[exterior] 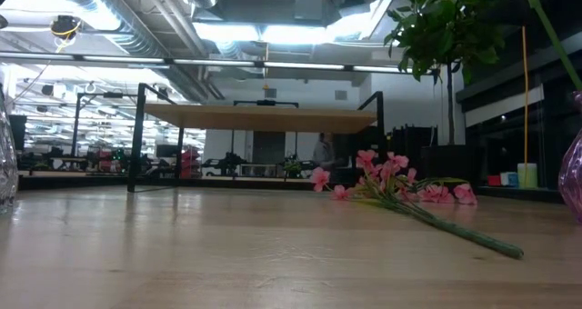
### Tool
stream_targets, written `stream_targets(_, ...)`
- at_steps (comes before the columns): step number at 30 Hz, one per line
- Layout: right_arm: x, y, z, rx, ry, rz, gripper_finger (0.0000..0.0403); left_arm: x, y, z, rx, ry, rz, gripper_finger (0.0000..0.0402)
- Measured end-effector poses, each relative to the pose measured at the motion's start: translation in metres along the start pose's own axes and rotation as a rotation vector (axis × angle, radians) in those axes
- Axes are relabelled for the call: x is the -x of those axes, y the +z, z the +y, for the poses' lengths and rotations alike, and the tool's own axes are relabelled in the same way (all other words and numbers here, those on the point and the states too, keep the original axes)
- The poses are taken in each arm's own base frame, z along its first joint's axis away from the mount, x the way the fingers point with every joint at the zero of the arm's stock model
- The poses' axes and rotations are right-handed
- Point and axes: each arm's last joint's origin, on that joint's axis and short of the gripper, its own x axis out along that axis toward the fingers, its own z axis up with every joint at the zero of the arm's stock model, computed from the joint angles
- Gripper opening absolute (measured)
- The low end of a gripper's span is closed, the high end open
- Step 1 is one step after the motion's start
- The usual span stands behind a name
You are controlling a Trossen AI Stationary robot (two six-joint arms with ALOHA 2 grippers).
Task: Pick and place flowers into a vace then onto a shelf
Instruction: Put the white flowers into the transparent vase
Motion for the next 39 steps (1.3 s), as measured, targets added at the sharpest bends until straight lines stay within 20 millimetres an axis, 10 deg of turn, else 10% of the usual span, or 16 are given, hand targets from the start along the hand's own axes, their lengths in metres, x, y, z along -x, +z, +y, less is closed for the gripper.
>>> stream_targets(39,-0.001,0.000,0.001,0.004,-0.025,-0.016,0.0216,-0.051,-0.069,-0.001,-0.096,-0.189,-0.126,0.0003)
